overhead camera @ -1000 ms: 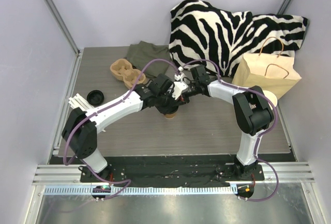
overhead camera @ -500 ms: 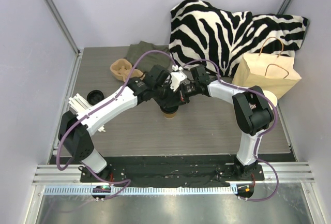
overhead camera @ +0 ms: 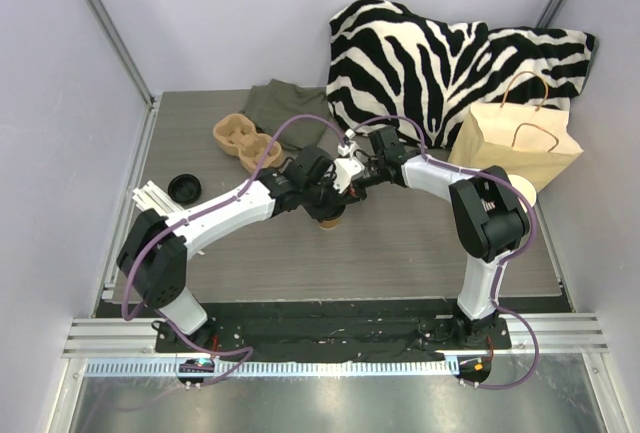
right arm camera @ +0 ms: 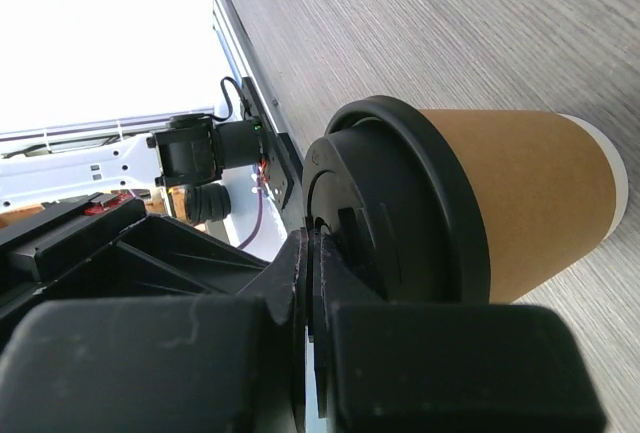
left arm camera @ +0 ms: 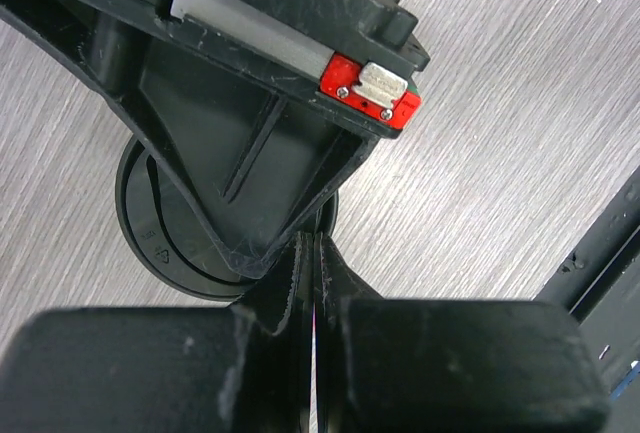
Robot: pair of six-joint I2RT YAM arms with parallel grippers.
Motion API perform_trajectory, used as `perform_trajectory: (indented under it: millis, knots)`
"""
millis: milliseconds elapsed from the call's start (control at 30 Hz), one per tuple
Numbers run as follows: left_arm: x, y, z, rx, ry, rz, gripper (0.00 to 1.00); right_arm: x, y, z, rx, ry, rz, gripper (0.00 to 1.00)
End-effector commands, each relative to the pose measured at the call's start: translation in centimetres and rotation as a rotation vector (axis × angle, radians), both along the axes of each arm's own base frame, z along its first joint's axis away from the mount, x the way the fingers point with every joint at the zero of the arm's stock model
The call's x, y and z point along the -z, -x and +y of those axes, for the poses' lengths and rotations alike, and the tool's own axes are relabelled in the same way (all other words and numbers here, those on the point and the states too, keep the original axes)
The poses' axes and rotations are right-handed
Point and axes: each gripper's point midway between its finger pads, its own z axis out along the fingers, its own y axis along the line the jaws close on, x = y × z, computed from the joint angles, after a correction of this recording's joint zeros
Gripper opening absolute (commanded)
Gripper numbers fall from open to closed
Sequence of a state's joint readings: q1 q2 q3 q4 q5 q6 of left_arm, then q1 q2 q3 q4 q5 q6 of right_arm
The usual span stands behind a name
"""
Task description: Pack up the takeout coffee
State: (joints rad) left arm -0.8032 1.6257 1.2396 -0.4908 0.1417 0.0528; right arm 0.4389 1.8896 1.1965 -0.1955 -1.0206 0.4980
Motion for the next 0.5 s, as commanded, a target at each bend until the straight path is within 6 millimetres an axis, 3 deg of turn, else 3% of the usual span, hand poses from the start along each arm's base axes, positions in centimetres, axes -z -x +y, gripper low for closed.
perform_trajectory:
  millis: [0,100,233,333,467]
  knots:
    - [3.2,1.4,1.6,-0.009,-0.075,0.073,0.01,3.2,0.1,-0.7,0.03,0.1,0.009,0.01]
    - [0.5,1.2,1.3,-0.007,-0.031,0.056,0.01,2.0,-0.2,-0.4,0.024,0.072,-0.007,0.01]
    - [-4.8,-0.5,0.8,-0.026,0.046,0.001,0.02,-1.6,-0.8,0.5,0.002,-0.01,-0.06,0.01]
    - [-7.4,-1.6,1.4,-0.053,0.086,-0.006,0.04,-4.1,-1.1,0.8,-0.008,-0.054,-0.101,0.01]
    - [-8.9,-2.7,2.5,-0.085,0.1,-0.023,0.06,-6.7,-1.1,1.0,-0.014,-0.089,-0.143,0.01]
